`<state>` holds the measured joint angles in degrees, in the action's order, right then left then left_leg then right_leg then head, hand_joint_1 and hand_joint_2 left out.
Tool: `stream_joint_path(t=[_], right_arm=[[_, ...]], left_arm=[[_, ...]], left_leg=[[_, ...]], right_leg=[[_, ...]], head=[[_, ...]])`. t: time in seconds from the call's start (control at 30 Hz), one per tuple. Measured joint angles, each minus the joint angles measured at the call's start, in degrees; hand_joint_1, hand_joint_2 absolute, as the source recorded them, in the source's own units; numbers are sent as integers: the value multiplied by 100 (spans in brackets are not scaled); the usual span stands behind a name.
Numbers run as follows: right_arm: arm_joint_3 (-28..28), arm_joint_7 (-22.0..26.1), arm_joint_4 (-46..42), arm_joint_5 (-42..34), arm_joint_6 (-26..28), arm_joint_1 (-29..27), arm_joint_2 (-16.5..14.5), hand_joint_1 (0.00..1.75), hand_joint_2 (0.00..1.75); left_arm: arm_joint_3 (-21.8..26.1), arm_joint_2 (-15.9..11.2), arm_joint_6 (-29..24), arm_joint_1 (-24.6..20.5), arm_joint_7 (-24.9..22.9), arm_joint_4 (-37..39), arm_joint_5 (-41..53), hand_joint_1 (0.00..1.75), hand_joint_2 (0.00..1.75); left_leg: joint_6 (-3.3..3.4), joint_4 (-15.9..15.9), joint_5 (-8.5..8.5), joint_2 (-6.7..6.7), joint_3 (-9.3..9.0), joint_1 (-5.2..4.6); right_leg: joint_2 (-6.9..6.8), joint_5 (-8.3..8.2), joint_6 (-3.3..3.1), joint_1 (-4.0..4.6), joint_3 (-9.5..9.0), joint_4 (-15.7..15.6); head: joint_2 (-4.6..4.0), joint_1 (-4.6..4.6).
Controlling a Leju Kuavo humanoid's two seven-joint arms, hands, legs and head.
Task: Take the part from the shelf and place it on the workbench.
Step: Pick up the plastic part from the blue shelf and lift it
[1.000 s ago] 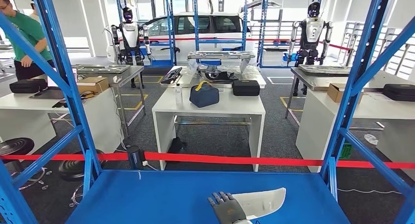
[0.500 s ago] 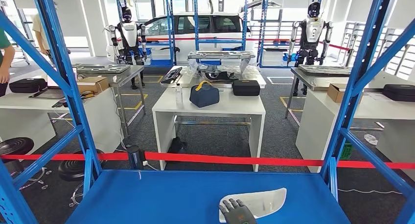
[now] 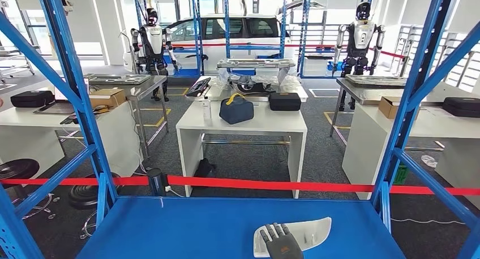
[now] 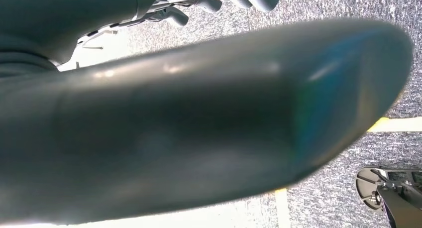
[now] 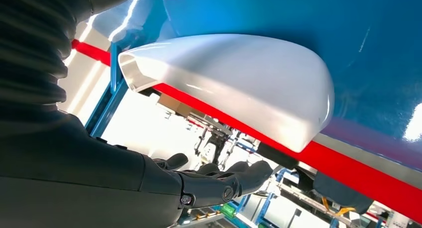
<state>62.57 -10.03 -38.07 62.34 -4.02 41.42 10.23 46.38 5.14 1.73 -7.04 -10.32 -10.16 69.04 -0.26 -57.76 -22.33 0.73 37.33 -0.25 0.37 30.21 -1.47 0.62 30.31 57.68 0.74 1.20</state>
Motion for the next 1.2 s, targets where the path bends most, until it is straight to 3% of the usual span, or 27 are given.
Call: stream_joint_path(t=[0.07,0.1,0.2,0.23,0.5,1.2], right_arm=[[14,-9,17,8,7,0,5,0,175],[19,-20,28,22,15,0,7,13,175],[22,-107,94,110,91,-3,24,144,44],[22,-149,128,146,137,-7,36,175,0],[15,-272,405,233,399,-98,146,175,0],[-174,-181,652,296,305,-228,103,175,0]], left_arm=[[14,2,0,0,2,0,-4,0,0],[15,2,0,1,3,0,-5,0,0],[20,4,0,2,-2,0,-4,0,0],[21,4,0,4,-6,0,-2,0,0],[62,16,0,22,-4,0,26,0,0],[116,27,-7,16,83,0,58,0,0]], left_leg=[[0,0,0,0,0,0],[0,0,0,0,0,0],[0,0,0,0,0,0],[0,0,0,1,0,0],[1,0,-1,0,0,-1],[9,0,-14,1,-20,-1]], right_leg=[[0,0,0,0,1,0],[0,0,0,0,2,0],[0,0,0,0,4,0],[-1,0,0,0,4,0],[1,1,1,-1,-2,-2],[-1,10,6,0,-24,-14]], head=[[0,0],[0,0],[-1,0],[-1,0],[-1,0],[0,0]])
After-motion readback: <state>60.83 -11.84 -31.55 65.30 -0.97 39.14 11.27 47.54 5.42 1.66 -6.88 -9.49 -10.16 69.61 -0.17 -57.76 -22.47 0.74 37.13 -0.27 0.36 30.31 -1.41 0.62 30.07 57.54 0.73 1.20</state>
